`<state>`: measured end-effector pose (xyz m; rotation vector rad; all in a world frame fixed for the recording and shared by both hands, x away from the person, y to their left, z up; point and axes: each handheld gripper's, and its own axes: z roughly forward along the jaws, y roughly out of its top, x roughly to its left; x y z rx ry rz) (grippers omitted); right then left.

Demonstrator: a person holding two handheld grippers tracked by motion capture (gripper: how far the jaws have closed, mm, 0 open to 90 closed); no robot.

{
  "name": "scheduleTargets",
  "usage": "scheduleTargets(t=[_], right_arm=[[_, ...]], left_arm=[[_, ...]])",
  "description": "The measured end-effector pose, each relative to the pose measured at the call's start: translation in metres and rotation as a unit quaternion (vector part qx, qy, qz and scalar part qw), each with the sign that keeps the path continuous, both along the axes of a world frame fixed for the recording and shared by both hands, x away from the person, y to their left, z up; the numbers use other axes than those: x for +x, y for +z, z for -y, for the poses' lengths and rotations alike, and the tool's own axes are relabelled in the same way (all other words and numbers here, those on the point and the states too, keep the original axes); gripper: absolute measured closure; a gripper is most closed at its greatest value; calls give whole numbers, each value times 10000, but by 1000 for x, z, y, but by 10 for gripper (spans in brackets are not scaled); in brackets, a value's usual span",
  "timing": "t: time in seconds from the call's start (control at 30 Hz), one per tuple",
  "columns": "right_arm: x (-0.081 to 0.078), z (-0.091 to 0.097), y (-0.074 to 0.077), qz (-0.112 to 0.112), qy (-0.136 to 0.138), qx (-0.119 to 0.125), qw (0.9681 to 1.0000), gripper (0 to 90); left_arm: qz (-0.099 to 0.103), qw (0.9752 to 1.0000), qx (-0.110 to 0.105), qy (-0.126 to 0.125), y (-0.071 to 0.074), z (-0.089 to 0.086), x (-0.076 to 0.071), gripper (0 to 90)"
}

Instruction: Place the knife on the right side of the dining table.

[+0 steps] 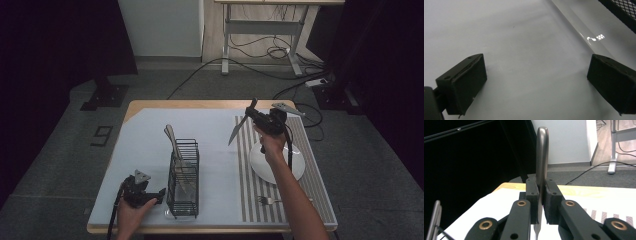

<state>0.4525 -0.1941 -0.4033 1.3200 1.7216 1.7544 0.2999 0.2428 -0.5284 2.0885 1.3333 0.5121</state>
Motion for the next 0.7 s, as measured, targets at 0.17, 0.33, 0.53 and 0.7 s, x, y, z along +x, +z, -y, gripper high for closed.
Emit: scheduleTargets(t=[0.17, 0.33, 0.53, 0.7], right_arm=[[5, 5, 0, 66, -145, -6, 9999, 834], [10, 12, -3, 27, -292, -22, 9996, 834], [17, 24, -9, -56, -478, -32, 9988, 834], [20, 28, -11, -36, -556, -25, 9984, 834]], left_arm=[[0, 10000, -2, 1, 0, 0, 0, 18], [-1, 10000, -1, 0, 0, 0, 0, 18], [1, 10000, 0, 0, 0, 0, 0, 18], [1, 10000, 0, -2, 0, 0, 0, 18]])
